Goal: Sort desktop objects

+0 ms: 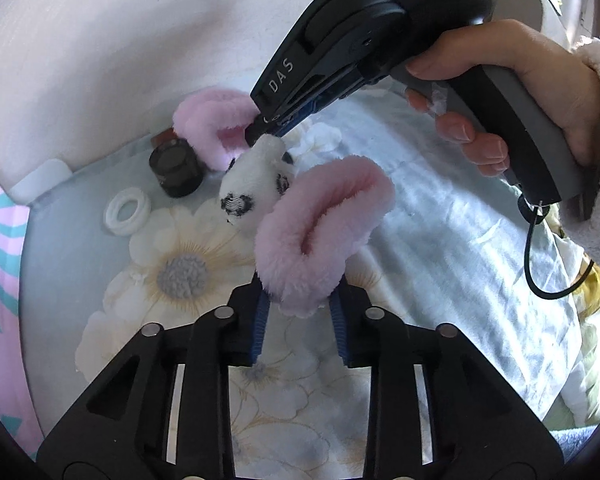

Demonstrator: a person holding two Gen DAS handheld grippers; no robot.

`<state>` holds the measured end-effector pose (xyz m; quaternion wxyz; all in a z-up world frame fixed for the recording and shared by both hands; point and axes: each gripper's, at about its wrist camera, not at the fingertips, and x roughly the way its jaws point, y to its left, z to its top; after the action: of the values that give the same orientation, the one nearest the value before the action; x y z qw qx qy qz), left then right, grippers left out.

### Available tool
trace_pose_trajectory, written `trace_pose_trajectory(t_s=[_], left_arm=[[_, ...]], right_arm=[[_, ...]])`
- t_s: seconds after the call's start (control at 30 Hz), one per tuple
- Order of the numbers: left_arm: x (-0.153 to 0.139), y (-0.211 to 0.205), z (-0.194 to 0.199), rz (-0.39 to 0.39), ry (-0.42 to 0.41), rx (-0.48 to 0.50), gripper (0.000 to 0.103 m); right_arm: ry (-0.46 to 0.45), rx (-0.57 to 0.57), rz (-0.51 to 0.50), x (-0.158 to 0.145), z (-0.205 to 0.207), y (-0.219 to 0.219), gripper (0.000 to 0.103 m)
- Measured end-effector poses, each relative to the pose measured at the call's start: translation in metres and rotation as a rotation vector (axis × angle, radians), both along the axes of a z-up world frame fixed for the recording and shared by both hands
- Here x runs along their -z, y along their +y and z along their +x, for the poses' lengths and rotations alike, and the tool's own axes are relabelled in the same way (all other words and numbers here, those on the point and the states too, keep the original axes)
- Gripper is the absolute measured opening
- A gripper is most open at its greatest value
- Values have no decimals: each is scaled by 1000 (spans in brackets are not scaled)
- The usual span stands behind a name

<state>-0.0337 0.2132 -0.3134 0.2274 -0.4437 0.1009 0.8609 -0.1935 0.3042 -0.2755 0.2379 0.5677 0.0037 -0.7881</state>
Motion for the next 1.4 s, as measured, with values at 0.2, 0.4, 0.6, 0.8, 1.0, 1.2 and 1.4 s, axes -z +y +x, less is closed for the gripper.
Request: trace_pose_trajectory(t_s=[0.2, 0.4, 0.6, 0.8, 1.0, 1.2, 1.4], left_arm=[[-5, 4, 5, 1, 5, 27, 21], [-20, 0, 11, 34, 8, 25, 20], [-31, -17, 30, 55, -2, 33, 20], [-36, -1, 27, 78, -2, 27, 20], [-50, -14, 28, 95, 6, 17, 20], [-63, -26, 30, 109, 14, 4, 20], [-71, -40, 28, 113, 22, -7, 20]], right_arm=[[-15, 19, -49, 2, -1, 11, 11], [-4, 37, -79, -5, 3, 20, 10], [10, 62, -99, -14, 6, 30, 9], [41, 70, -103, -32, 12, 38, 8], [65, 82, -101, -49, 17, 47, 7], [88, 91, -90, -64, 22, 48, 6], [94, 99, -77, -72, 27, 45, 6]])
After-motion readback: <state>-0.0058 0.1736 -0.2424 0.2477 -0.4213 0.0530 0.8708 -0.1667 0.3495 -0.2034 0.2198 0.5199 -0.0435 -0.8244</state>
